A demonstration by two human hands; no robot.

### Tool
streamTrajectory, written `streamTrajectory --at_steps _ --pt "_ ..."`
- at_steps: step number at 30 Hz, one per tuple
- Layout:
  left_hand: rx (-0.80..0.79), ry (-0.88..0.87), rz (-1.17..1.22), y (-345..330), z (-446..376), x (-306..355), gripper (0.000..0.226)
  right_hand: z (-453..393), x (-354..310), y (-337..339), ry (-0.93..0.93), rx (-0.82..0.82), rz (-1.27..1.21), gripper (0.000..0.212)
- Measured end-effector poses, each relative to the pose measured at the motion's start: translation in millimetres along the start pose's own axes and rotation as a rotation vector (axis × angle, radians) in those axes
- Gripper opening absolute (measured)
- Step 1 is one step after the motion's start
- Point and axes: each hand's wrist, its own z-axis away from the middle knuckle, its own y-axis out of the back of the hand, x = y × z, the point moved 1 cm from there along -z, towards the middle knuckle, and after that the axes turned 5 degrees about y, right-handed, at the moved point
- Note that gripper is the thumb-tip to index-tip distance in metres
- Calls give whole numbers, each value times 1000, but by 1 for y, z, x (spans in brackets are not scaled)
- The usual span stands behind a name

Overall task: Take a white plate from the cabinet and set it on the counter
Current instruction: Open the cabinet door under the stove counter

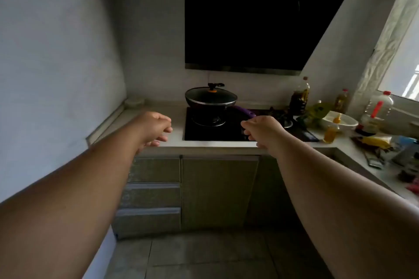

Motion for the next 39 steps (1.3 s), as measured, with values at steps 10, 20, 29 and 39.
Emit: streamTrajectory --at_steps 10,20,29,39 --pt "-119 91 -33 -73 -70 -36 18 -39 74 -7 -195 5 -18 25" --pt "-177 221 -46 -221 -176 -51 25 -149 210 19 -349 -61 -7 29" --pt "-188 512 87 -322 -249 -94 42 -220 308 -2 -427 -127 -15 31" --pt "-154 707 750 -399 -340 -135 47 -270 365 -50 -484 -87 -54 28"
